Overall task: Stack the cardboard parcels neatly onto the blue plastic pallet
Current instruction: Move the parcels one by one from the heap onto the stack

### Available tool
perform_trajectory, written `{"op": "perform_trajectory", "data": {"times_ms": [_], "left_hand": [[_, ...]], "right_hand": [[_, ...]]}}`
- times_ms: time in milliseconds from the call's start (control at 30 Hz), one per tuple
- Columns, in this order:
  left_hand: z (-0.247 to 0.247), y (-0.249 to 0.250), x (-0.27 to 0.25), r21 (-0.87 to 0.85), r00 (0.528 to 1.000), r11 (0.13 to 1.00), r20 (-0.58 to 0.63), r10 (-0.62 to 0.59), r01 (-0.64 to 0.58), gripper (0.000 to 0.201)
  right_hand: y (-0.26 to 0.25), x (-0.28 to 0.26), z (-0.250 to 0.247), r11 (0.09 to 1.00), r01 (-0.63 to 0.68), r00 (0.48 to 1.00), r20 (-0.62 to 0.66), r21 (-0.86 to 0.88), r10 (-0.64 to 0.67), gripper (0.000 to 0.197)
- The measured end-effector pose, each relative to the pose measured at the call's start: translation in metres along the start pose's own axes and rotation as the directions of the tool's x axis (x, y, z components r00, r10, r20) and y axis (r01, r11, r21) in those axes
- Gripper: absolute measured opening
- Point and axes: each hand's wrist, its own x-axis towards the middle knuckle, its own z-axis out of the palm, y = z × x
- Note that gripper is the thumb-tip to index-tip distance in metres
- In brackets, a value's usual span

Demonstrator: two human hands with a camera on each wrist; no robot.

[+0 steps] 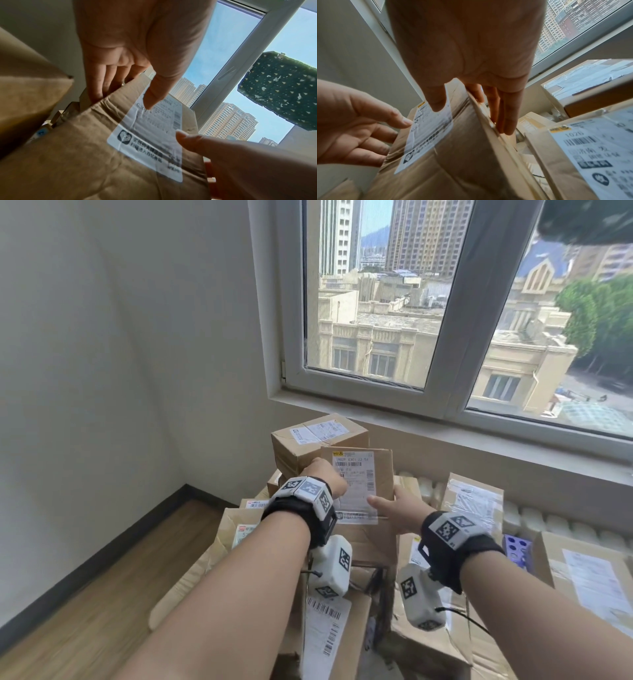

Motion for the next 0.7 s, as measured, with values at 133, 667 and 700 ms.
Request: {"op": "perform_trajectory", "data": {"times_ms": [133,667,700], "left_hand": [[-0.004,0.006,-0.005,-0.015,0.998,0.998,-0.013,0.054,-0.055,0.036],[-0.025,0.026,-0.067,-0.121,0.949,0.947,-0.143,0.282,-0.299,0.068],[-0.025,0.027,-0.072,-0.157,0.944,0.936,-0.153,0.292,-0.315,0.072]], "right_hand": [[-0.004,-0.009,-0.009,0.999,0.035,0.999,-0.029,0.020,-0.035,0.036],[-0.002,-0.076,-0.035,0.974,0.129,0.954,-0.290,0.184,-0.072,0.048],[-0.001,-0.083,-0.036,0.968,0.140,0.946,-0.317,0.210,-0.068,0.044]]}}
